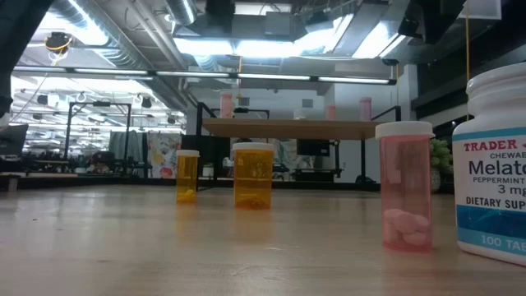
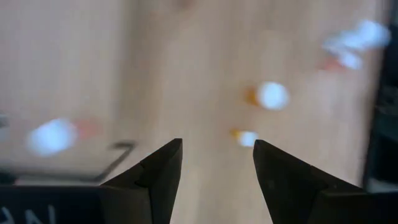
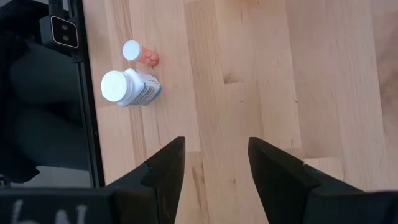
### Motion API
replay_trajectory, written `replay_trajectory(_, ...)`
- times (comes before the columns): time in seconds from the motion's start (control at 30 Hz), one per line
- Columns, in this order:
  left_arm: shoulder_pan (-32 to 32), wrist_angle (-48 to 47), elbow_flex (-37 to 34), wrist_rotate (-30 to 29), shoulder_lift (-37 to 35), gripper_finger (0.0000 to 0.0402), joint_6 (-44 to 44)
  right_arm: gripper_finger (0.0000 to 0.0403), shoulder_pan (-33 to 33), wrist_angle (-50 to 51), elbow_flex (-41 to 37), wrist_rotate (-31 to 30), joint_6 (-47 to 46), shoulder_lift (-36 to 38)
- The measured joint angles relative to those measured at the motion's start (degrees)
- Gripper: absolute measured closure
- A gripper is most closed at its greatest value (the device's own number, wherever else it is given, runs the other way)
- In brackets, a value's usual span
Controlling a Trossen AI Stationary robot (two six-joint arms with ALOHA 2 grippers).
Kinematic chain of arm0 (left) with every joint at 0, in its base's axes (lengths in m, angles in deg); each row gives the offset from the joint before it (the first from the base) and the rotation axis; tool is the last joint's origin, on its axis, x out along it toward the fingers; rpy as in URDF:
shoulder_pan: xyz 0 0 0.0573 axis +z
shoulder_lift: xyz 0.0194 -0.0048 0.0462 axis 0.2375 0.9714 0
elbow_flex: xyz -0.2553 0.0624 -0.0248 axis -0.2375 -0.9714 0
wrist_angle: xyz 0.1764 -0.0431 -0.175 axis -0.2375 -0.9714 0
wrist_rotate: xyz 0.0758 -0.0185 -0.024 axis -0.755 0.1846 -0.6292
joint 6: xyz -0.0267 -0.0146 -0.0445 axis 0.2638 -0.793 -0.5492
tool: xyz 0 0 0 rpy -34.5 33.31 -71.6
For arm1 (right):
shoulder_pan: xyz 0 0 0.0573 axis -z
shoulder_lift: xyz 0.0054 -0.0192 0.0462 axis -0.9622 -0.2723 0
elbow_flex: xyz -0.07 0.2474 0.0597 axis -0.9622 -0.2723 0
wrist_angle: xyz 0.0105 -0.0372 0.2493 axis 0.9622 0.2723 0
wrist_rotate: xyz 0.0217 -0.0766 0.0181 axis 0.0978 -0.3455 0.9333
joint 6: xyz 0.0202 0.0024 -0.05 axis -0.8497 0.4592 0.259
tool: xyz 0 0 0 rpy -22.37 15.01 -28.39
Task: Pick and place medicine bottles onto shelf by color
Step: Put the left orange pill bottle on the shelf
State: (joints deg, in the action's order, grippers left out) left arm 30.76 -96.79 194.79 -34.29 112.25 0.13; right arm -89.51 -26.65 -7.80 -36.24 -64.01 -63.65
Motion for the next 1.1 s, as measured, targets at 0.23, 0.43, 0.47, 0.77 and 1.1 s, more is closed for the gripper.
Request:
replay_trajectory(0.23,-8.8,0.1,-7.0,4.3,-0.1,0.0221,5.6,0.0224,-1.0,0.0,0.0,-0.5,0.0,0.0)
replay_trajectory(0.43,-12.6,0.2,-16.7,3.6,-1.6,0.0238,2.6,0.0224,-3.9,0.0,0.0,-0.5,-2.1,0.0)
replay_trajectory(0.47,-13.1,0.1,-18.4,3.7,-2.6,0.0242,2.4,0.0224,-4.5,0.0,0.0,-0.5,-3.2,0.0)
replay_trajectory(0.77,-16.5,6.6,-39.2,-4.7,-18.6,0.0259,-7.5,0.0224,-8.5,-1.1,0.0,-5.0,-7.7,0.0)
replay_trajectory(1.1,-22.3,39.7,-61.3,-12.7,-27.2,0.0260,-13.7,0.0224,-10.6,-1.3,0.0,-9.5,-7.6,0.0)
